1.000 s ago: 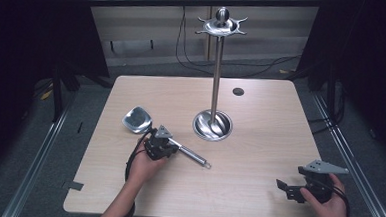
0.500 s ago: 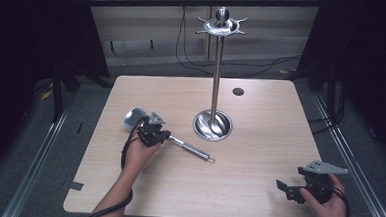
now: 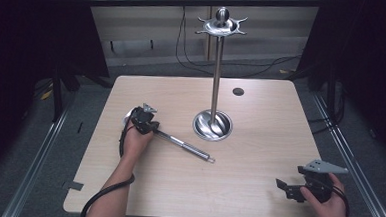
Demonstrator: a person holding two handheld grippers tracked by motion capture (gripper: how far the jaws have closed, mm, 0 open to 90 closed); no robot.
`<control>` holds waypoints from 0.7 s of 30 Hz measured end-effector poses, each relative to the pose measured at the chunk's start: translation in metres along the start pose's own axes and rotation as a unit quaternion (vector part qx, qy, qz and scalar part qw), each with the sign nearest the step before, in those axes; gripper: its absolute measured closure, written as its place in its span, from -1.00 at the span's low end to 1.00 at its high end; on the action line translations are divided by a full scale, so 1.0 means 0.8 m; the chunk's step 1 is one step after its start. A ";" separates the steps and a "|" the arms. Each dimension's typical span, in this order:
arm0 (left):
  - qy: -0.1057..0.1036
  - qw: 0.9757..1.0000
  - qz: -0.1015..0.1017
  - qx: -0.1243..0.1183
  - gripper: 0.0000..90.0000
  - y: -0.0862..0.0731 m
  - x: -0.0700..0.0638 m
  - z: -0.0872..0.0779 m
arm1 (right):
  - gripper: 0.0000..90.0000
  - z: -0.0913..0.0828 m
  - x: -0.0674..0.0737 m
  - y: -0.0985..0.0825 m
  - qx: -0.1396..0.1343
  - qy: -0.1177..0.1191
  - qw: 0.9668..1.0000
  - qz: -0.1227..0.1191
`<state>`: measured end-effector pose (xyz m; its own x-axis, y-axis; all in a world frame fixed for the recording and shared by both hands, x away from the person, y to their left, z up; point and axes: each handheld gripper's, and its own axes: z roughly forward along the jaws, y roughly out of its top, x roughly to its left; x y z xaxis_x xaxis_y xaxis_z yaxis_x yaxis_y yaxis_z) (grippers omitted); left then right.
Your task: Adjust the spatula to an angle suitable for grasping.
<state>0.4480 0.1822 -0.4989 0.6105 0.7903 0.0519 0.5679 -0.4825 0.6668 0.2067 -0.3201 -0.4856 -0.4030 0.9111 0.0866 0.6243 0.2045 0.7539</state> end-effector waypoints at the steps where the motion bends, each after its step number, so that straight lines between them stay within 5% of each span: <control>1: 0.000 1.000 0.000 0.000 0.96 0.000 0.000 0.000 | -0.91 0.000 0.000 0.000 0.000 0.000 1.000 0.000; 6: 0.007 1.000 -0.001 0.022 0.97 -0.006 0.003 -0.013 | -0.91 -0.002 -0.003 -0.002 -0.001 -0.001 1.000 0.003; 11: 0.001 1.000 -0.022 0.016 0.97 -0.020 0.003 -0.023 | -0.91 -0.002 0.001 0.000 -0.002 0.003 1.000 -0.002; 21: -0.009 0.999 -0.031 0.018 0.94 -0.055 -0.009 -0.059 | -0.91 0.004 0.005 0.008 -0.005 0.009 1.000 -0.008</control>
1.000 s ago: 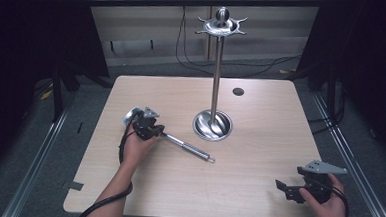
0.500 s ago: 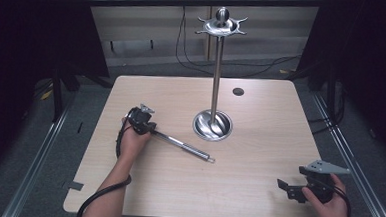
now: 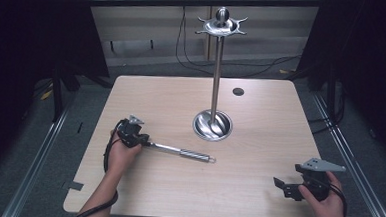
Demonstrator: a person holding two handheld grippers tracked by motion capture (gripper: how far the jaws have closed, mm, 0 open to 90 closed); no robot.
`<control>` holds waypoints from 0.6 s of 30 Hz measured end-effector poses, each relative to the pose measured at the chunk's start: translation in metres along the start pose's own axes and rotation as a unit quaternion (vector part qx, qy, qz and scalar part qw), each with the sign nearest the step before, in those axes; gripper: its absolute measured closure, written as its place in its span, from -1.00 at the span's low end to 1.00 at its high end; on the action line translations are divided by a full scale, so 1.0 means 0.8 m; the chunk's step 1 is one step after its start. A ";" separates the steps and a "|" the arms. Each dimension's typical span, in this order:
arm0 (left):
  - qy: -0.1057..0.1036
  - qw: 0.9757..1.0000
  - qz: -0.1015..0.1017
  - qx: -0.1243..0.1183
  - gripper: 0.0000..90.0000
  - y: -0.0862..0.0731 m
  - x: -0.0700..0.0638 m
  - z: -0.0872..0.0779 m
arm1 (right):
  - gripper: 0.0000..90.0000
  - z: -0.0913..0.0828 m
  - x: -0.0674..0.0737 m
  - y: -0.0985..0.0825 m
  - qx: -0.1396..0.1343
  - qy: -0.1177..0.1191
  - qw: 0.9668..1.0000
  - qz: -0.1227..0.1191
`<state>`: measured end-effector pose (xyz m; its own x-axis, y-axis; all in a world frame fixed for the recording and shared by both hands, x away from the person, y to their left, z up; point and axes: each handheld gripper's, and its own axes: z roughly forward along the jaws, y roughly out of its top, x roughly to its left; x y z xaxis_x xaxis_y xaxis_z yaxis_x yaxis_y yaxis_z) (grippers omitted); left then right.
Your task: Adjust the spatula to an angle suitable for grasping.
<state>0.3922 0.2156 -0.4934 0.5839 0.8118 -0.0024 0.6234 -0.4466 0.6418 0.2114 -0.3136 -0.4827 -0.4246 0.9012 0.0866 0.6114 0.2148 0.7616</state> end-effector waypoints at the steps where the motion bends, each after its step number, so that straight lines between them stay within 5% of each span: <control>1: -0.005 1.000 0.001 0.005 0.92 -0.006 -0.002 -0.007 | -0.91 0.004 0.002 0.004 -0.001 0.003 1.000 -0.001; 8: -0.020 1.000 -0.003 0.011 0.87 -0.023 -0.007 -0.025 | -0.91 0.017 0.009 0.013 0.004 0.017 1.000 -0.014; 15: -0.054 0.998 -0.028 0.015 0.86 -0.043 -0.012 -0.042 | -0.90 0.030 0.015 0.023 0.003 0.028 0.999 -0.020; 18: -0.058 0.998 -0.021 0.019 0.85 -0.045 -0.014 -0.046 | -0.89 0.031 0.016 0.025 0.001 0.029 0.999 -0.021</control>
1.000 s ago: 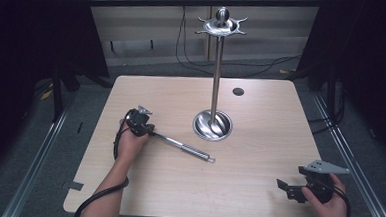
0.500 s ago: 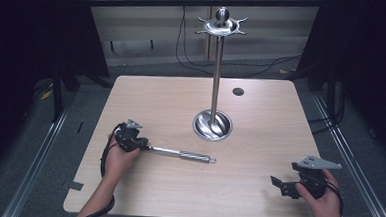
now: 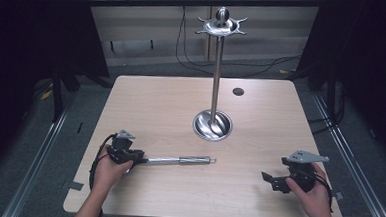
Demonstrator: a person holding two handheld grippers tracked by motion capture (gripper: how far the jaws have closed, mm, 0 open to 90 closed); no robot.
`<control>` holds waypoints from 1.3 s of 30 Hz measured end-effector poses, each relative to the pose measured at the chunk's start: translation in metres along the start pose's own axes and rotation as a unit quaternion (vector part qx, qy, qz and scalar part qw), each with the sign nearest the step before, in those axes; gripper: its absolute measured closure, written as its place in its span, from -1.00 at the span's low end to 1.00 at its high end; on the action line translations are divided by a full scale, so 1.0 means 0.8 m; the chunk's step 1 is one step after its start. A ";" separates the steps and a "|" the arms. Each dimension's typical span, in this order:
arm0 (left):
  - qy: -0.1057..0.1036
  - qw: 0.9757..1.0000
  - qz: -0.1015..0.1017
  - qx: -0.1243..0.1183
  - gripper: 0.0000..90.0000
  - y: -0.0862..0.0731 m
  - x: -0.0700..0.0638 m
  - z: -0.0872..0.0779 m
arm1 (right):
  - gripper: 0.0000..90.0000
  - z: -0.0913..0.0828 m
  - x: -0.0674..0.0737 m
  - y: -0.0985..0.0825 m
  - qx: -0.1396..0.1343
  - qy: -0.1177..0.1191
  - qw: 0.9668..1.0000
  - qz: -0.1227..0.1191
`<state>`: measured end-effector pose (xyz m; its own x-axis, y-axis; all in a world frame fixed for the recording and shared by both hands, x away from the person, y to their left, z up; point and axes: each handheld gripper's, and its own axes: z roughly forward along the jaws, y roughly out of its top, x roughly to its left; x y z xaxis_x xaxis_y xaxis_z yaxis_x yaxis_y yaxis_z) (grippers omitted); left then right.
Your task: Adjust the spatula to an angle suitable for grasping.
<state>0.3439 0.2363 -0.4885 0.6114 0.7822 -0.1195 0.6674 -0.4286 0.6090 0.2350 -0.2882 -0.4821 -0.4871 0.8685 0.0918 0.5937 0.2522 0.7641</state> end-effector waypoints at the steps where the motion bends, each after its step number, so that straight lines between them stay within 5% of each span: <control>1: -0.012 1.000 0.006 -0.003 0.81 0.001 0.000 -0.002 | -0.89 0.000 0.000 0.000 0.000 0.001 1.000 -0.001; 2: -0.012 1.000 0.006 -0.003 0.75 0.001 0.000 -0.002 | -0.89 0.000 0.000 0.000 0.000 0.001 1.000 -0.001; 3: -0.018 0.999 0.037 -0.006 0.71 0.005 -0.003 -0.005 | -0.89 -0.001 0.000 0.000 0.000 0.000 1.000 -0.001; 5: -0.027 0.998 0.052 -0.017 0.68 0.011 -0.007 -0.006 | -0.90 -0.002 0.000 -0.001 0.000 0.001 1.000 0.001; 10: -0.067 0.991 0.115 -0.030 0.44 0.026 -0.024 0.002 | -0.89 -0.004 -0.003 -0.005 0.000 0.003 1.000 0.010; 15: -0.099 0.986 0.136 -0.024 0.29 0.034 -0.035 0.009 | -0.90 -0.007 -0.003 -0.007 0.002 0.003 1.000 0.011; 16: -0.105 0.983 0.147 -0.013 0.29 0.036 -0.040 0.011 | -0.89 -0.007 -0.004 -0.007 0.002 0.002 1.000 0.010; 17: -0.115 0.978 0.172 -0.003 0.27 0.038 -0.045 0.015 | -0.89 -0.008 -0.003 -0.008 0.002 0.000 1.000 0.013; 19: -0.114 0.974 0.195 0.015 0.25 0.040 -0.050 0.016 | -0.89 -0.009 -0.004 -0.009 0.002 0.001 1.000 0.011; 23: -0.114 0.969 0.214 0.034 0.24 0.043 -0.054 0.019 | -0.89 -0.008 -0.004 -0.009 0.001 0.001 1.000 0.012; 29: -0.108 0.969 0.217 0.048 0.21 0.040 -0.053 0.020 | -0.89 -0.007 -0.003 -0.009 0.002 0.003 1.000 0.010; 31: -0.104 0.967 0.228 0.054 0.21 0.039 -0.051 0.020 | -0.89 -0.007 -0.003 -0.008 0.003 0.002 1.000 0.011; 34: -0.099 0.966 0.228 0.066 0.22 0.038 -0.047 0.021 | -0.89 -0.008 -0.002 -0.008 -0.001 0.003 1.000 0.011; 35: -0.098 0.963 0.239 0.074 0.22 0.039 -0.045 0.021 | -0.90 -0.008 -0.002 -0.008 -0.001 0.003 1.000 0.012; 39: -0.103 0.964 0.231 0.081 0.24 0.039 -0.044 0.024 | -0.89 -0.008 -0.003 -0.008 -0.001 0.003 1.000 0.016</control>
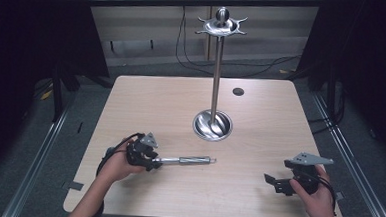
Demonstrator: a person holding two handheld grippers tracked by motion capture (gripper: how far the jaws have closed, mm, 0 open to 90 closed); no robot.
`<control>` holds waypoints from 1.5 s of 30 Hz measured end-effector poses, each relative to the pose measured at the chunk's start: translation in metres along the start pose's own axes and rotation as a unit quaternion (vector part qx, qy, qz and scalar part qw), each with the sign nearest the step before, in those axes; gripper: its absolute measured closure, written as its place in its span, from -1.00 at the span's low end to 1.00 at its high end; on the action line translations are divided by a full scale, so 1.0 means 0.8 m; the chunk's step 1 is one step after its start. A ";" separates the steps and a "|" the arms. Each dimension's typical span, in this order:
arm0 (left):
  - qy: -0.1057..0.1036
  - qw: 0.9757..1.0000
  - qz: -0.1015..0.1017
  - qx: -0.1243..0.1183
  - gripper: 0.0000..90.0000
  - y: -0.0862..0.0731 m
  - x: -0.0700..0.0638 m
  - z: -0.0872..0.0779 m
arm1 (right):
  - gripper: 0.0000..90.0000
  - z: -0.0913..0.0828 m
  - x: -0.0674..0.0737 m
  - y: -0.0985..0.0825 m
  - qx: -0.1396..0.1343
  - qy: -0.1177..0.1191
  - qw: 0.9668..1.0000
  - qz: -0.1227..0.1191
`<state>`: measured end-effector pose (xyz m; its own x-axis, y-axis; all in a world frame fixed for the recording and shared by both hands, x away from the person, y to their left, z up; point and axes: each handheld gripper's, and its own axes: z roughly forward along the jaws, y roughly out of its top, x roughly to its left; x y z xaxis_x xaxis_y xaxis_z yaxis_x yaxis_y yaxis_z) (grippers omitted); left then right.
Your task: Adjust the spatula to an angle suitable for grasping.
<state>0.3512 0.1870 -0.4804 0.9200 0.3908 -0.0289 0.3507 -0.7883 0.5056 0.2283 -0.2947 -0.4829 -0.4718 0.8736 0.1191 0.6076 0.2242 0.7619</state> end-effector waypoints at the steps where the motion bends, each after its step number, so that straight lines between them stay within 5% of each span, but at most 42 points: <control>1: -0.008 1.000 -0.002 0.001 0.26 0.003 -0.001 0.002 | -0.89 0.000 0.000 0.000 0.000 0.000 1.000 -0.001; 7: -0.021 0.999 0.017 0.024 0.46 0.017 -0.005 0.005 | -0.89 0.002 0.001 0.000 0.004 0.003 1.000 0.000; 12: -0.041 0.996 0.057 0.050 0.59 0.040 -0.013 0.014 | -0.89 0.004 0.001 -0.001 0.009 0.004 1.000 -0.002; 17: -0.056 0.995 0.054 0.060 0.67 0.049 -0.020 0.018 | -0.89 0.003 -0.001 -0.002 0.008 0.003 1.000 0.002; 18: -0.052 0.995 0.070 0.057 0.67 0.051 -0.023 0.019 | -0.89 0.003 -0.002 -0.002 0.007 0.003 1.000 0.002; 20: -0.046 0.995 0.067 0.055 0.67 0.052 -0.026 0.019 | -0.89 0.003 -0.002 -0.002 0.006 0.004 1.000 0.000; 25: -0.049 0.997 0.058 0.022 0.67 0.054 -0.028 0.012 | -0.89 0.003 -0.003 -0.002 0.006 0.004 1.000 0.002; 30: -0.047 0.997 0.037 -0.042 0.67 0.055 -0.027 -0.006 | -0.89 0.002 -0.003 -0.002 0.005 0.002 1.000 0.004; 39: -0.040 0.991 0.016 -0.125 0.67 0.055 -0.024 -0.035 | -0.89 0.004 -0.001 -0.002 0.006 0.005 1.000 0.007; 45: -0.028 0.983 -0.017 -0.183 0.68 0.052 -0.018 -0.049 | -0.89 0.004 -0.002 -0.002 0.003 0.004 1.000 0.004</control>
<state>0.3457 0.1669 -0.4249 0.9208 0.3787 -0.0928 0.3039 -0.5478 0.7794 0.2298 -0.2955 -0.4863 -0.4722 0.8719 0.1298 0.6151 0.2204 0.7571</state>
